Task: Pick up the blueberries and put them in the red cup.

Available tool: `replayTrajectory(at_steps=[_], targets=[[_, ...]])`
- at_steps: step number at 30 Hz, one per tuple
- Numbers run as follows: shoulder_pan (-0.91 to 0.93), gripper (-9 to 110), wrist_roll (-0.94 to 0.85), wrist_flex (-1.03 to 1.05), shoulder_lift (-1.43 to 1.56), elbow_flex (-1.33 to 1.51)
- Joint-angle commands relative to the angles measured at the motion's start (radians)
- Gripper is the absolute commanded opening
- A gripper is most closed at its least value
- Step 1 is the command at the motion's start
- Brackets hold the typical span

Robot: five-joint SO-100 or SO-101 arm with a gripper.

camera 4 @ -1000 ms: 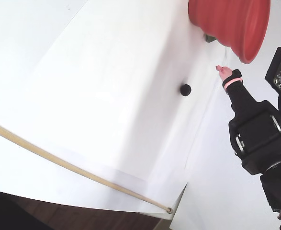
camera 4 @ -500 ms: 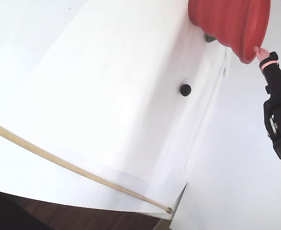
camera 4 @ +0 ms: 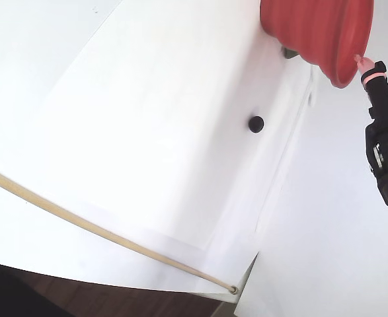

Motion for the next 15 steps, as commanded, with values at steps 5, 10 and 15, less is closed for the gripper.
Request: replayTrajectory(at_steps=[5, 10, 15], targets=[[0.061, 12, 0.025, -0.034, -0.026, -0.167], [0.069, 15, 0.041, -0.038, -0.046, -0.186], [0.077, 18, 0.048, -0.04, -0.048, -0.187]])
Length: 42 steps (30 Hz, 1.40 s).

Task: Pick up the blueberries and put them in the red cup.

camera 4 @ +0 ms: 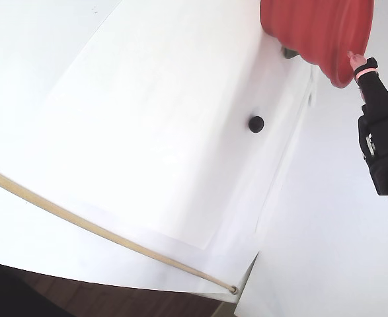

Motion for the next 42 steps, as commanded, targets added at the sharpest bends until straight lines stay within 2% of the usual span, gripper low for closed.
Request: replayTrajectory(at_steps=[1, 42], targets=[[0.051, 18, 0.009, -0.026, 0.041, -0.103], [0.216, 17, 0.172, -0.025, 0.229, 0.129]])
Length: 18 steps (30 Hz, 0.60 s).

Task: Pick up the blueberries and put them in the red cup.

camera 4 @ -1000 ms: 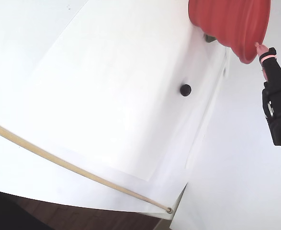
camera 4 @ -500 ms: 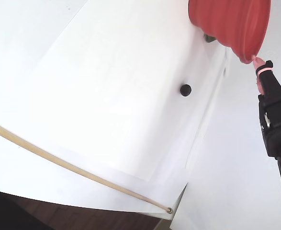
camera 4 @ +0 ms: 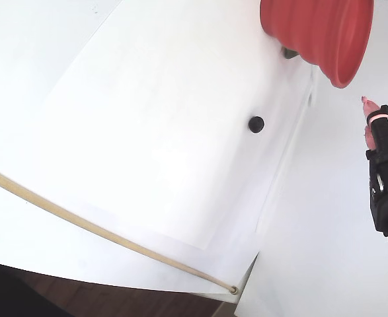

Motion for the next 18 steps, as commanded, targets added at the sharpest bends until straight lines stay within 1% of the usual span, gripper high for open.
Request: replayTrajectory(at_steps=[1, 10, 18], targets=[[0.063, 17, 0.009, -0.023, 0.137, 0.0], [0.109, 17, 0.037, -0.023, 0.121, 0.031], [0.14, 16, 0.061, -0.026, 0.048, 0.014]])
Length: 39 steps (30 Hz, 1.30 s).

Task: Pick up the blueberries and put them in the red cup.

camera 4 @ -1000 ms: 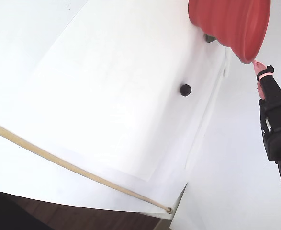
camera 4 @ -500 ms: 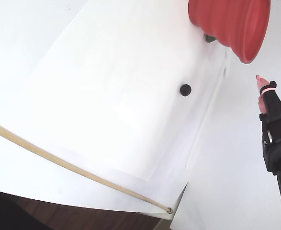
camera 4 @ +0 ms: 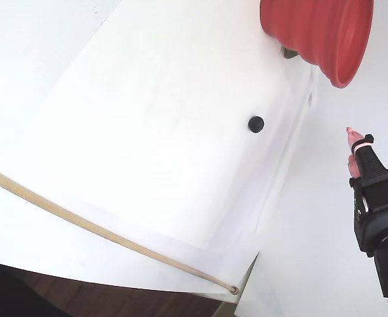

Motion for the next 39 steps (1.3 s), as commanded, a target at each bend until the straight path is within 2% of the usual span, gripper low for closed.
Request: replayTrajectory(at_steps=[1, 39], targets=[[0.055, 16, 0.009, -0.026, 0.043, -0.044], [0.046, 19, 0.063, -0.104, -0.227, -0.074]])
